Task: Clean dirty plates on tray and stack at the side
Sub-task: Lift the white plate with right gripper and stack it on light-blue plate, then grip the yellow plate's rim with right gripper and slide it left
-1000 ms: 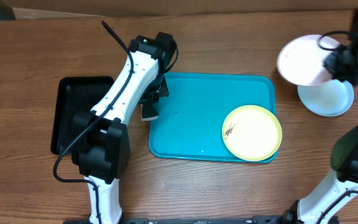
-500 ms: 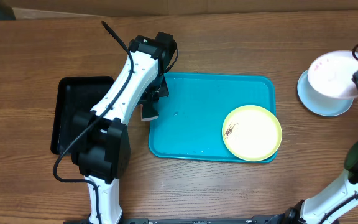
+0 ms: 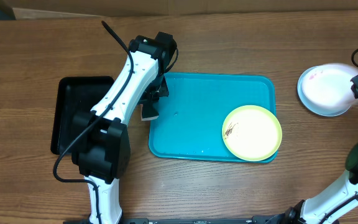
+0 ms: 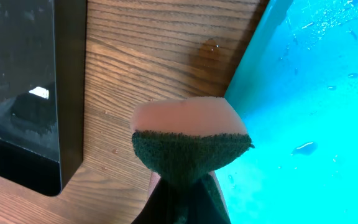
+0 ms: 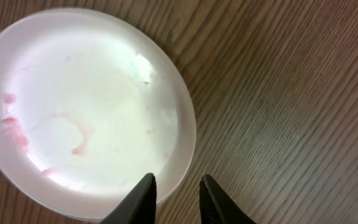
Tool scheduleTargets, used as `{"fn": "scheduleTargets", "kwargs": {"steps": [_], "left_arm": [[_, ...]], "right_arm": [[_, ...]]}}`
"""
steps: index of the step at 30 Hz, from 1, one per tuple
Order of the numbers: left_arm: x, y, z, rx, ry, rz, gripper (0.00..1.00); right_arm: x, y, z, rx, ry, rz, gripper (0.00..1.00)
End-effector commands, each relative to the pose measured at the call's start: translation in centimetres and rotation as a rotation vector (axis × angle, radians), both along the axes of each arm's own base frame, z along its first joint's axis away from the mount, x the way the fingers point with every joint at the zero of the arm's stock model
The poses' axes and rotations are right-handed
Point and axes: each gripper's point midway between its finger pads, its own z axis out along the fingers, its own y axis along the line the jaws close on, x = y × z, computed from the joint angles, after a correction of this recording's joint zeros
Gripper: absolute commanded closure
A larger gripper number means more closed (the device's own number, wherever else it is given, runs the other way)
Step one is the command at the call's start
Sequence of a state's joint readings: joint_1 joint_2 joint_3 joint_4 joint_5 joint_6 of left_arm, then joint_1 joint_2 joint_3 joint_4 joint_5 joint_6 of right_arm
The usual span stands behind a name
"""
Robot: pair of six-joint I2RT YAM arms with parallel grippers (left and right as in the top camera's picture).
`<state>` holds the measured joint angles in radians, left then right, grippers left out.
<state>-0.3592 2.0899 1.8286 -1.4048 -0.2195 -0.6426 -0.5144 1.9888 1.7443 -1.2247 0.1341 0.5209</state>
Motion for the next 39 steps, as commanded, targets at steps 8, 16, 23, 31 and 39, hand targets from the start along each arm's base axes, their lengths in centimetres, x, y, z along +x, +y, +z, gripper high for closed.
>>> {"fn": "scheduleTargets", "kwargs": {"steps": [8,16,23,31,39], "left_arm": [[0.8,-0.1,1.3,-0.023,-0.046,-0.013,0.96],[1.0,-0.4,1.2,-0.039,-0.055,-0.012,0.96],[1.0,-0.8,1.1,-0.061,-0.053,-0.011,0.95],[1.0,-0.8,1.1,-0.062,-0.054,-0.011,0.96],[1.0,-0.8,1.1,-0.061,-0.054,-0.011,0.96]], "right_arm": [[-0.3,4.4,0.7,0.208,-0.036,0.052,0.65],[-2.0,10.8,0.7,0.398,0.053,0.321,0.93],[-3.3,14.8,-1.5,0.426,0.161,0.418,0.92],[-6.2,18.1,-6.0,0.423,0.301,0.510,0.86],[-6.4,18.7,-5.6,0.430,0.276,0.560,0.78]]}}
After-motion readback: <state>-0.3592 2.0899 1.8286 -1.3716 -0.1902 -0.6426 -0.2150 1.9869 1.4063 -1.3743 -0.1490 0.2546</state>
